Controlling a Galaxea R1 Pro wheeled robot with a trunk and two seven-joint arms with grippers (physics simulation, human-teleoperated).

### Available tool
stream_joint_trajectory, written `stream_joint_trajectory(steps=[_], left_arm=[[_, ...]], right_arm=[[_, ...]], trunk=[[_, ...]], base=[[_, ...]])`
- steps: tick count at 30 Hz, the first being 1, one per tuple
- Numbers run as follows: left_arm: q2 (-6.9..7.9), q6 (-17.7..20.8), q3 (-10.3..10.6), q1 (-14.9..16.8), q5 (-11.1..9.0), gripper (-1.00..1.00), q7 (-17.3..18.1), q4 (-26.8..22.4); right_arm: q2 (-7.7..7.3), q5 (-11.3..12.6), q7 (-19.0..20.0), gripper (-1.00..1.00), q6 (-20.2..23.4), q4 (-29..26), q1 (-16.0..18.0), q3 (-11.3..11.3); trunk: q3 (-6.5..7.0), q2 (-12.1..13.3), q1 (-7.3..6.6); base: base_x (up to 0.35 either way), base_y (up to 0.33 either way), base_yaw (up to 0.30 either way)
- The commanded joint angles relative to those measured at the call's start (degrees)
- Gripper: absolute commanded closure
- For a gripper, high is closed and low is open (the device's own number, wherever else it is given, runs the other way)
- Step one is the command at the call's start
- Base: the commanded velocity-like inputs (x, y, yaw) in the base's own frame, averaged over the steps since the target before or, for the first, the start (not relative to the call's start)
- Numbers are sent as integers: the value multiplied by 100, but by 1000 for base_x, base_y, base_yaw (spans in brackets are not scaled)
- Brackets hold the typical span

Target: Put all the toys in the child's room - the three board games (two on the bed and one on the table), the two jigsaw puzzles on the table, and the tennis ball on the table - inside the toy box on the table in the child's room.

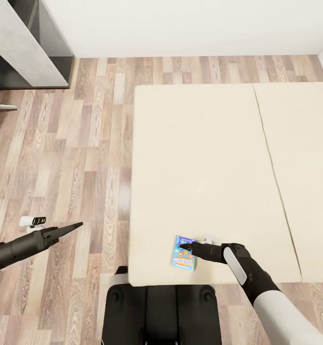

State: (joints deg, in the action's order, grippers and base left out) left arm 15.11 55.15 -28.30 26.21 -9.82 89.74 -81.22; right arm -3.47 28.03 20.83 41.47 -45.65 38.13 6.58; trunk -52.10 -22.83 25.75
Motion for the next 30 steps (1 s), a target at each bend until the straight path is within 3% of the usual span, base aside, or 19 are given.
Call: stream_joint_trajectory(steps=[1, 17, 30], left_arm=[[1, 61, 0, 2, 7, -100, 26, 1], [1, 65, 0, 5, 7, -100, 26, 1], [1, 59, 0, 3, 7, -100, 26, 1]], right_arm=[[-5, 1, 11, -100, 19, -6, 1, 10], [-5, 1, 18, -100, 19, -6, 1, 10], [-12, 1, 24, -100, 19, -6, 1, 10]], trunk=[[-6, -9, 3], [-6, -9, 3], [-6, -9, 3]], base=[[0, 158, 0], [0, 159, 0], [0, 16, 0]])
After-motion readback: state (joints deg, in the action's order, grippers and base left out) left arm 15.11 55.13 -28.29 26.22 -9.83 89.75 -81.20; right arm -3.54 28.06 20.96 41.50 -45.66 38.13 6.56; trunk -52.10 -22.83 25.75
